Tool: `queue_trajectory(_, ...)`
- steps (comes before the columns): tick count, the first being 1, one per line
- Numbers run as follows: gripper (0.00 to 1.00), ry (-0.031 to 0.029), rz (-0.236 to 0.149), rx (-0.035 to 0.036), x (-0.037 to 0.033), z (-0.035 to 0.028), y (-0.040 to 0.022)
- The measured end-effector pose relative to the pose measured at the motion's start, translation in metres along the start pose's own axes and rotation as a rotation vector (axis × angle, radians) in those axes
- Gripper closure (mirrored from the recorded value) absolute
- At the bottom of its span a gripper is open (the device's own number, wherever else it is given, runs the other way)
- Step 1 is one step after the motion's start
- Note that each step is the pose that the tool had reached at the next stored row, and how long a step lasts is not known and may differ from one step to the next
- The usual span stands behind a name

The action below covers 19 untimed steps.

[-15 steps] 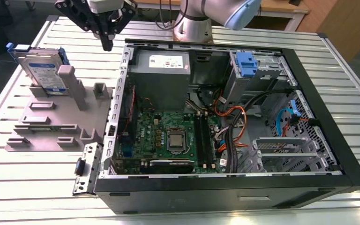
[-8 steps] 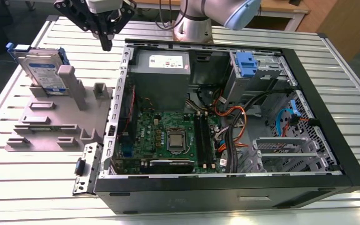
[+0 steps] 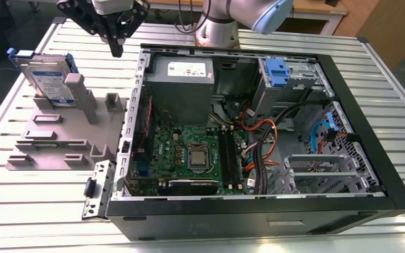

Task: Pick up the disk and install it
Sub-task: 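Reach for the disk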

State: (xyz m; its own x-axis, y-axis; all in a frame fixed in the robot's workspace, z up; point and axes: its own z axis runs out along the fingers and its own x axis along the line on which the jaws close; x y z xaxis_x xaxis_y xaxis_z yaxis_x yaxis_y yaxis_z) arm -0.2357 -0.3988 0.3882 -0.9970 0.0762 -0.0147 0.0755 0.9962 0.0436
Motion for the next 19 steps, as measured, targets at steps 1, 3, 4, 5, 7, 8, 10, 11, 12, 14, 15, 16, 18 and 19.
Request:
queue_trajectory(1, 0.89, 0.0000, 0.000, 0.0000, 0.0005, 0.0000, -0.0001)
queue_trajectory(3, 0.89, 0.0000, 0.000, 0.0000, 0.0016, 0.0000, -0.0001)
queue_trajectory(4, 0.89, 0.0001, 0.000, 0.0000, 0.0021, -0.0001, -0.0002)
queue_trajectory(5, 0.89, 0.0000, 0.000, 0.0000, 0.0027, -0.0001, -0.0002)
queue_trajectory(7, 0.89, 0.0000, 0.000, 0.0000, 0.0041, -0.0001, -0.0003)
queue_trajectory(8, 0.89, 0.0001, 0.000, 0.0000, 0.0047, -0.0001, -0.0004)
queue_trajectory(10, 0.89, 0.0000, 0.000, 0.0000, 0.0058, -0.0001, -0.0005)
queue_trajectory(11, 0.89, 0.0000, 0.000, 0.0000, 0.0063, -0.0001, -0.0005)
queue_trajectory(12, 0.89, 0.0000, 0.000, 0.0000, 0.0069, -0.0001, -0.0005)
queue_trajectory(14, 0.89, 0.0000, 0.000, 0.0000, 0.0081, -0.0002, -0.0006)
queue_trajectory(15, 0.89, 0.0000, 0.000, 0.0000, 0.0085, -0.0001, -0.0006)
queue_trajectory(16, 0.89, 0.0001, 0.000, 0.0000, 0.0089, -0.0002, -0.0007)
queue_trajectory(18, 0.89, 0.0000, 0.000, 0.0000, 0.0098, -0.0002, -0.0008)
queue_trajectory(19, 0.89, 0.0000, 0.000, 0.0000, 0.0101, -0.0002, -0.0008)
